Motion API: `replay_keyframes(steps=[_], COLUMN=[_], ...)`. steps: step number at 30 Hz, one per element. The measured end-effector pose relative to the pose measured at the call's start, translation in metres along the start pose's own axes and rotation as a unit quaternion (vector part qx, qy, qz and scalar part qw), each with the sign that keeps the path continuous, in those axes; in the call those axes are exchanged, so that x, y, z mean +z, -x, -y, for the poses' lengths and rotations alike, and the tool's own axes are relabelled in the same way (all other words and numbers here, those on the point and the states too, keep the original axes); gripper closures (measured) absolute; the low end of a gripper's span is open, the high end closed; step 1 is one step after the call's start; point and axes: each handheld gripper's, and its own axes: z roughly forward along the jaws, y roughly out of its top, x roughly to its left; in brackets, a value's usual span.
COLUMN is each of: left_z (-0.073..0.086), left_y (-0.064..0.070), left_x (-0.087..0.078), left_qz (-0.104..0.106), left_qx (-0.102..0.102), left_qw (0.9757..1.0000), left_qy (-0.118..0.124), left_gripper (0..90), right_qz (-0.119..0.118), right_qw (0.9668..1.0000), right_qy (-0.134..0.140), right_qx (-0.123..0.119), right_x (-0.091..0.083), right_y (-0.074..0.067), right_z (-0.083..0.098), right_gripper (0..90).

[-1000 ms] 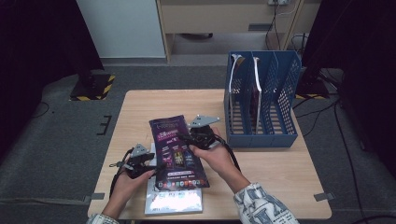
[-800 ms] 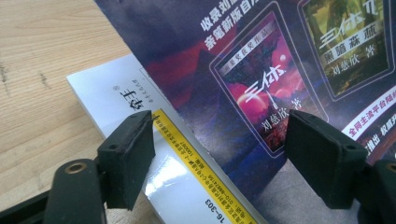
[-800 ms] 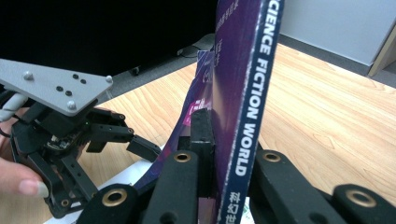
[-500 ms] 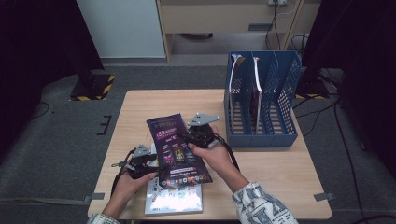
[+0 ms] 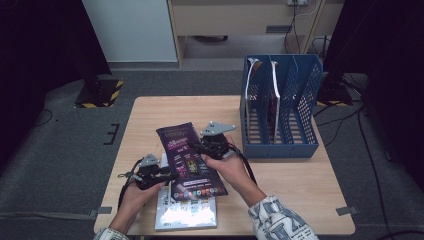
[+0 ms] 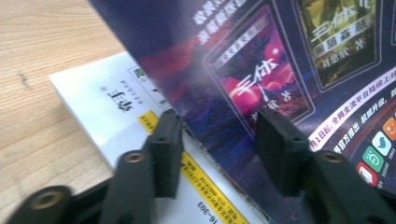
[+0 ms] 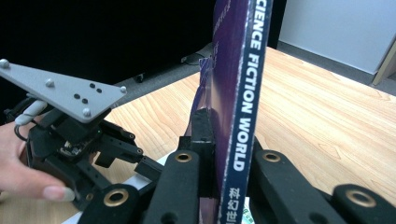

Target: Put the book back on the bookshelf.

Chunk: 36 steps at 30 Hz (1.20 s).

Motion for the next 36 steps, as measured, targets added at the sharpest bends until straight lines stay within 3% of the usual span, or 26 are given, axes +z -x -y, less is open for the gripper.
replay_keyframes(steps=[2,7,18,27,36], left_z=[0.000,0.000,-0.003,-0.009,-0.010], left_y=[-0.001,-0.003,-0.001,0.004,0.003], left_x=[0.000,-0.003,-0.006,-0.014,-0.014], left_qz=[0.000,-0.009,-0.024,-0.051,-0.055], left_qx=[-0.002,-0.006,0.009,0.037,0.039], left_qw=[1.0000,0.9999,0.9996,0.9976,0.9972], left_qy=[0.001,0.006,0.012,0.026,0.030], left_gripper=[59.4,76.6,80.1,81.2,81.5], right_qz=[0.000,-0.002,-0.013,-0.008,-0.015], right_qw=[1.0000,1.0000,0.9999,1.0000,0.9999], right_qy=[0.000,0.001,0.006,0.002,0.000], right_qx=[0.000,0.002,0.006,0.001,-0.001], right_x=[0.000,-0.001,-0.005,-0.011,-0.012], right_y=[0.000,0.001,0.003,0.009,0.011], right_z=[0.000,0.001,0.000,-0.004,-0.004], right_gripper=[84.2,84.1,83.8,83.2,81.2])
